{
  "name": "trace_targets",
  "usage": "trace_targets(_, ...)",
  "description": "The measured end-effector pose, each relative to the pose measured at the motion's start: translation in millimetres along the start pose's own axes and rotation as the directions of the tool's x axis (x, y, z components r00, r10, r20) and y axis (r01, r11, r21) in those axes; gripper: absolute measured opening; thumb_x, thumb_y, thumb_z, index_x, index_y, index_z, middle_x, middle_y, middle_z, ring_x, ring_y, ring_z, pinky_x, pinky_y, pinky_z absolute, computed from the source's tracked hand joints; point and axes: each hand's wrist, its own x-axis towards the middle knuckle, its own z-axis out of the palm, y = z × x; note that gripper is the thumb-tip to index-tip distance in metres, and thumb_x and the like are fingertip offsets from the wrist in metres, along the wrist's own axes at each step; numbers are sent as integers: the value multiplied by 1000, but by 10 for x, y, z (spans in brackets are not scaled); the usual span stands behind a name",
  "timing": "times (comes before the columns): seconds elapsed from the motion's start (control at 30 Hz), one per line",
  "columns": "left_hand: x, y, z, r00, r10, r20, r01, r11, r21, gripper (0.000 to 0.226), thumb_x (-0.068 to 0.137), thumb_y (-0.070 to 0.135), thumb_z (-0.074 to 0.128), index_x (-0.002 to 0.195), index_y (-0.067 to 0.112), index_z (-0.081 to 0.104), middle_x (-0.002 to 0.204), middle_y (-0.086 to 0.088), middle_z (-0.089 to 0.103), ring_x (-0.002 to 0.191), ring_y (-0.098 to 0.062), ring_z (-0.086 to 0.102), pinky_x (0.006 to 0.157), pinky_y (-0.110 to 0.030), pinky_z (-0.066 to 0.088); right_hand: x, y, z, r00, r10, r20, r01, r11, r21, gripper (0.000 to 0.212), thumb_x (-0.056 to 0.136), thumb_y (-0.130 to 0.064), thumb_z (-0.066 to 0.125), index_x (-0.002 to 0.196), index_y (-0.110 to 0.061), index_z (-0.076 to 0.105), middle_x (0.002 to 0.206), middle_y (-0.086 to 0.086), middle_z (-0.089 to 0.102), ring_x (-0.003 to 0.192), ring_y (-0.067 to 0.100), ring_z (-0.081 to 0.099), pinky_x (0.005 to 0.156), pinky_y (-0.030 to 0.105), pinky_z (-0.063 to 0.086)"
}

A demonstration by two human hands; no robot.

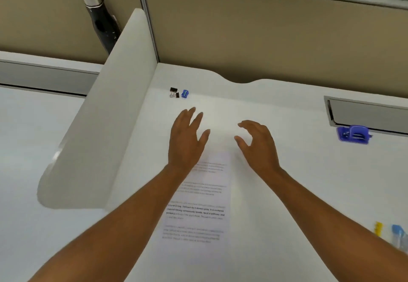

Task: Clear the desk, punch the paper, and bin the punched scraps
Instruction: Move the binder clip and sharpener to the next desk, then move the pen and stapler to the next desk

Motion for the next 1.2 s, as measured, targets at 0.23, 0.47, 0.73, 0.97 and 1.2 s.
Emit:
trace_targets(0.23, -1067, 1085, 735, 937, 305, 171, -329, 935, 134, 71, 108, 54, 38, 167, 16, 27, 178, -9, 12, 165, -32, 4, 131, -61, 12, -1321, 846, -810, 999, -38, -22, 26, 913, -408, 51, 98, -36, 66, 146, -22, 55, 162, 7, 42, 153, 31, 33, 125, 50, 25)
trace_targets(0.47, -1885, 2153, 1492, 826, 452, 336, -531, 824, 196, 82, 104, 70, 15, 170, 21, 14, 179, -7, 1, 165, -31, -3, 129, -65, 5, -2369, 1558, -1473, 994, 101, -42, -105, 779, -618, 74, 102, -54, 52, 164, -25, 24, 174, 10, 7, 161, 36, 0, 126, 65, 2)
trace_targets(0.73, -2381, 2849, 2079, 757, 501, 419, -620, 753, 220, 77, 106, 65, 27, 168, 20, 24, 177, -11, 19, 165, -34, 9, 129, -65, 5, -3077, 2140, -1999, 965, 259, -45, -234, 770, -593, 72, 104, -49, 49, 164, -24, 19, 174, 11, 5, 161, 36, -2, 124, 65, 13)
trace_targets(0.97, -2475, 3205, 2344, 755, 375, 538, -571, 779, 260, 42, 104, 46, 48, 127, 16, 66, 111, -6, 66, 105, -29, 62, 84, -41, 42, -3239, 2329, -2239, 960, 268, -82, -280, 889, -363, 46, 104, -28, 58, 147, -10, 55, 159, 19, 43, 150, 37, 38, 119, 50, 39)
trace_targets(1.2, -2434, 3380, 2410, 793, 272, 544, -446, 868, 216, 25, 103, 16, 48, 101, 4, 70, 99, -12, 62, 84, -31, 62, 64, -35, 37, -2927, 2315, -2322, 749, 648, -140, -663, 733, -150, 65, 99, -46, 61, 151, -12, 41, 127, 10, 59, 115, 28, 60, 89, 40, 56)
